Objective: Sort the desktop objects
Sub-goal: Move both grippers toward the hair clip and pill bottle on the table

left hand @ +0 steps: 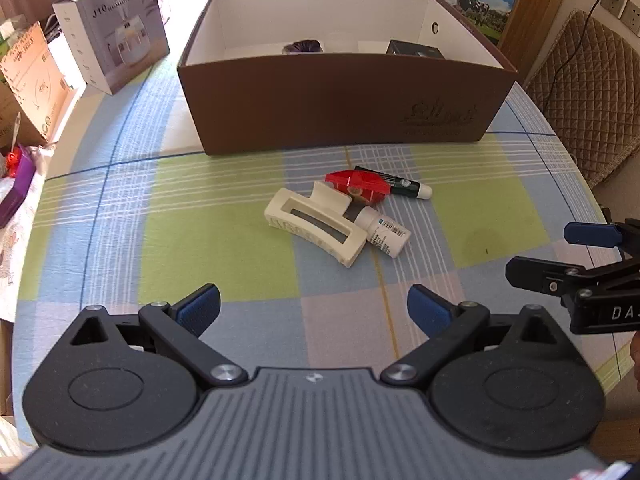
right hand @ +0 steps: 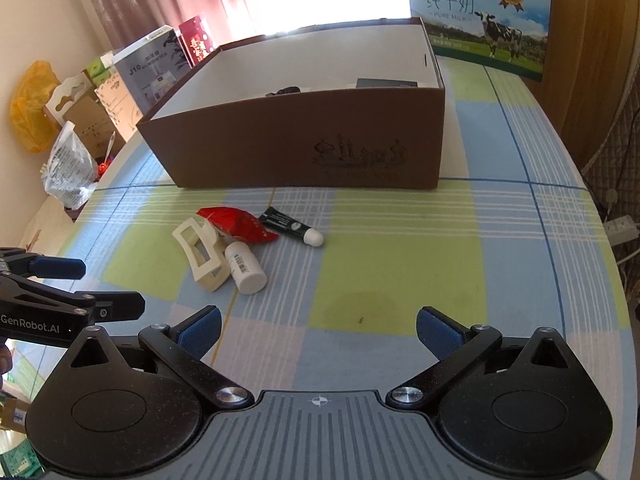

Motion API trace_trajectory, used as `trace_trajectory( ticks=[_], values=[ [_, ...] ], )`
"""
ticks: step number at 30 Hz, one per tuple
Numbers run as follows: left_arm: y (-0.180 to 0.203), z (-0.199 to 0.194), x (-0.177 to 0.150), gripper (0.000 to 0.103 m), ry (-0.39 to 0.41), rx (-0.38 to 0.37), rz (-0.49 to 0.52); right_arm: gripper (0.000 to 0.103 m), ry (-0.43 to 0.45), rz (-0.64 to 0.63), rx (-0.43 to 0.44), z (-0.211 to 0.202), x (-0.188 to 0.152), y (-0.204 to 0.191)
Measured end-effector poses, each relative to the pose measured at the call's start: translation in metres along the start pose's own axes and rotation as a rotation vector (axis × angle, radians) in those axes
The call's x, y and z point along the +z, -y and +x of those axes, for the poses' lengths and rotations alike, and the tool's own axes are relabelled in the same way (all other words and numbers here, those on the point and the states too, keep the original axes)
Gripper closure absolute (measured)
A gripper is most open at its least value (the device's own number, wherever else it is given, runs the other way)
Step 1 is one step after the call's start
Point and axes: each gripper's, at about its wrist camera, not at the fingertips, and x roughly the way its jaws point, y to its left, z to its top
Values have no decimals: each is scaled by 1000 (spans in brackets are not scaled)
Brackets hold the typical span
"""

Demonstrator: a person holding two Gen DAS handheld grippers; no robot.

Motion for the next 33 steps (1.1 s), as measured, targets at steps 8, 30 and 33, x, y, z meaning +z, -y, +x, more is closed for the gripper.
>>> trace_trajectory(
  ticks=[8,30,33],
  values=[
    [-5,25,6,5,-17,-12,-43,2,-18,35,-17,13,2,9],
    [-17,97,42,10,-11,33,-73,2,-71,120,-74,30,2,30],
    [-24,100,41,13,-10,52,-52,2,-79,128,-78,32,3,32]
  ],
)
